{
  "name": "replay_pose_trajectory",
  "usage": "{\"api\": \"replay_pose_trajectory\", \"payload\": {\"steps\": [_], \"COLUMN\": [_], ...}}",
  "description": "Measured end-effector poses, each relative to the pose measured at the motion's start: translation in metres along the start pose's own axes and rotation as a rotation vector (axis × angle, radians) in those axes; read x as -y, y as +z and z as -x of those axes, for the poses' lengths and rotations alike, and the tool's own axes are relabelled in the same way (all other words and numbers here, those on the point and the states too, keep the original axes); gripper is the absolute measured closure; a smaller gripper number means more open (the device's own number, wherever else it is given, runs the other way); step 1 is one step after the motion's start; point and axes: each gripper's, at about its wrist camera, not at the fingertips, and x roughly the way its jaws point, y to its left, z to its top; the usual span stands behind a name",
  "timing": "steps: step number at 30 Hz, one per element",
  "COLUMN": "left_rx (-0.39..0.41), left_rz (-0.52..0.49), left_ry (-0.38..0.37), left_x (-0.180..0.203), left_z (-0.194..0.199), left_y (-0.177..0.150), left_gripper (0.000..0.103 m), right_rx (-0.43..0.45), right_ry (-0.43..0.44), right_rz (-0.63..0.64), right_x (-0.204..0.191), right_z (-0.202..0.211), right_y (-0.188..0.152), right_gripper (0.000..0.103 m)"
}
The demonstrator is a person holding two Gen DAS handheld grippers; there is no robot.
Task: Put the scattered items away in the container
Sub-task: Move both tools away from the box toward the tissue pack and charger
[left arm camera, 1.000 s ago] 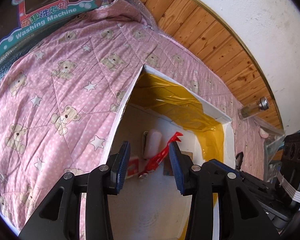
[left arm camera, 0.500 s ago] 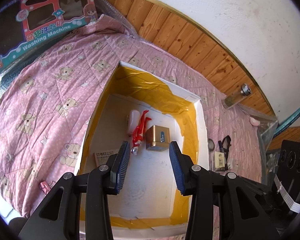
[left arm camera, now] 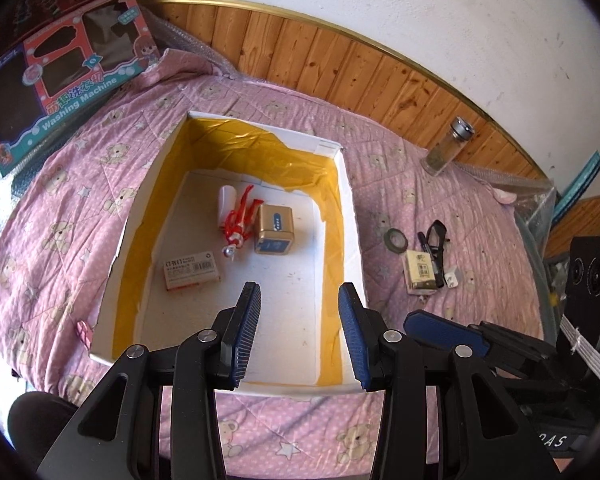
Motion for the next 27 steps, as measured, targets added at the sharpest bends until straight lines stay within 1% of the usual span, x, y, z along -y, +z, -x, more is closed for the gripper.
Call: {"api": "replay_pose_trajectory", "payload": {"steps": [6,13,20,25,27], "left_rx": [-0.01,0.01,-0.049,-0.084,-0.093], "left_rz": [-0.009,-0.105,-0.187,-0.217,-0.228], "left_ry": [0.0,-0.017,-0.086,-0.112,-0.123], "left_x": [0.02,0.064,0.115,0.146,0.156], "left_z": [0.005,0.015,-0.004,-0.02,-0.026], "left_y": [-0.016,-0.03,-0.05,-0.055,-0.055], "left_gripper": [0.06,0.06,0.06,0.059,0.057], "right_rx": [0.05,0.108,0.165,0.185,0.191], "right_ry": [0.031,0.031,-0.003,-0.03,-0.037], "right_rz": [-0.043,-0.113,-0.242,-0.295,-0.311], "right_x": [0.015,0.044,0.093,0.117,0.124], "right_z": [0.03,0.061,0.088,0.099,0.102], "right_y": [-0.016,-0.04,-0.066,-0.075,-0.078], "right_gripper": [0.064,0.064,0.064,0.064,0.064]}}
